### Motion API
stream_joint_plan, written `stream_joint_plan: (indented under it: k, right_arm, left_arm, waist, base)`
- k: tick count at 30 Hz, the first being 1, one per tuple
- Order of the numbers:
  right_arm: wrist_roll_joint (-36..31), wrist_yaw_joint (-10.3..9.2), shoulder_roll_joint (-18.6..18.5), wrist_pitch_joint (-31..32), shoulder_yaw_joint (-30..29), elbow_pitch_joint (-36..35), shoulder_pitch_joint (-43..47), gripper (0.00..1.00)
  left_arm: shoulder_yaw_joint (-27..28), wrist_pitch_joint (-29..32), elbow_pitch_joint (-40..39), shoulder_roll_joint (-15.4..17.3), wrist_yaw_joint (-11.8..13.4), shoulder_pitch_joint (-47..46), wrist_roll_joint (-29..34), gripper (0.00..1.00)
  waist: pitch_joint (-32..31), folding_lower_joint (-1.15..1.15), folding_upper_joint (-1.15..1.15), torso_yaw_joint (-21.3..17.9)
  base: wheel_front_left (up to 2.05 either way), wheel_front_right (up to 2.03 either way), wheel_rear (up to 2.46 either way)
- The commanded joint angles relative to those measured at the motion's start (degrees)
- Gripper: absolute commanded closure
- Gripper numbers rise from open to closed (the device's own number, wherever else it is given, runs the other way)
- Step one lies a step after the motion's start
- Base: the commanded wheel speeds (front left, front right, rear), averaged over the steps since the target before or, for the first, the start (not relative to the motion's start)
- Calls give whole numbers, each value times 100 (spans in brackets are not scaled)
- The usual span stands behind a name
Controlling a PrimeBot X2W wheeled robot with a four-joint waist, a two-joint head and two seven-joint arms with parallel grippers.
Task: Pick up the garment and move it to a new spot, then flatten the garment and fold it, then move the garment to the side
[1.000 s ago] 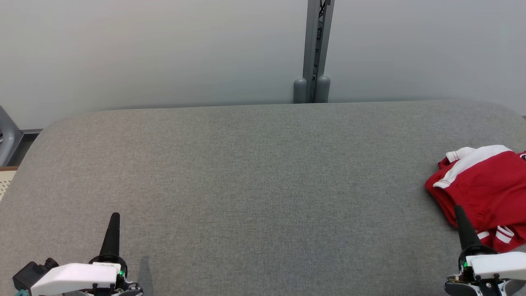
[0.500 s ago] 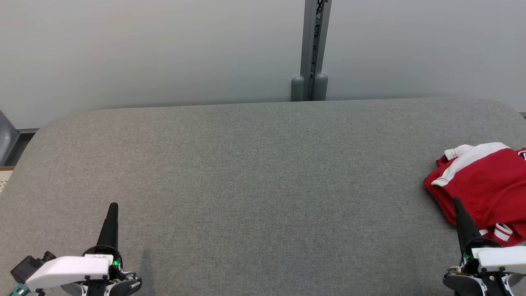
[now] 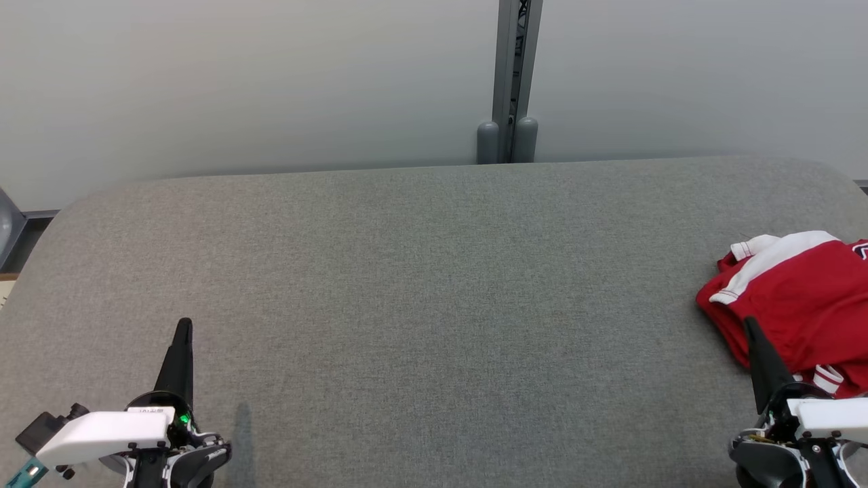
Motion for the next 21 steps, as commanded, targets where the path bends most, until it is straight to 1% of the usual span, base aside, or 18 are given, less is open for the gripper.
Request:
stream_joint_plan:
  k: [1,12,21]
  right_arm:
    - [89,1,-54,29,-2,-1,-73,100]
    - [602,1,-59,143,-2,34,-159,100]
    - [571,1,-58,146,-3,34,-149,100]
  left_arm:
    - [27,19,-42,34,-36,-121,-69,100]
    - [56,136,-57,40,-71,-216,-502,100]
    - [54,139,-53,39,-60,-204,-485,100]
  waist:
    - [1,0,0,-1]
    - [37,0,0,-35]
    - [37,0,0,-35]
  base:
    - [0,0,0]
    - [0,0,0]
    - [0,0,0]
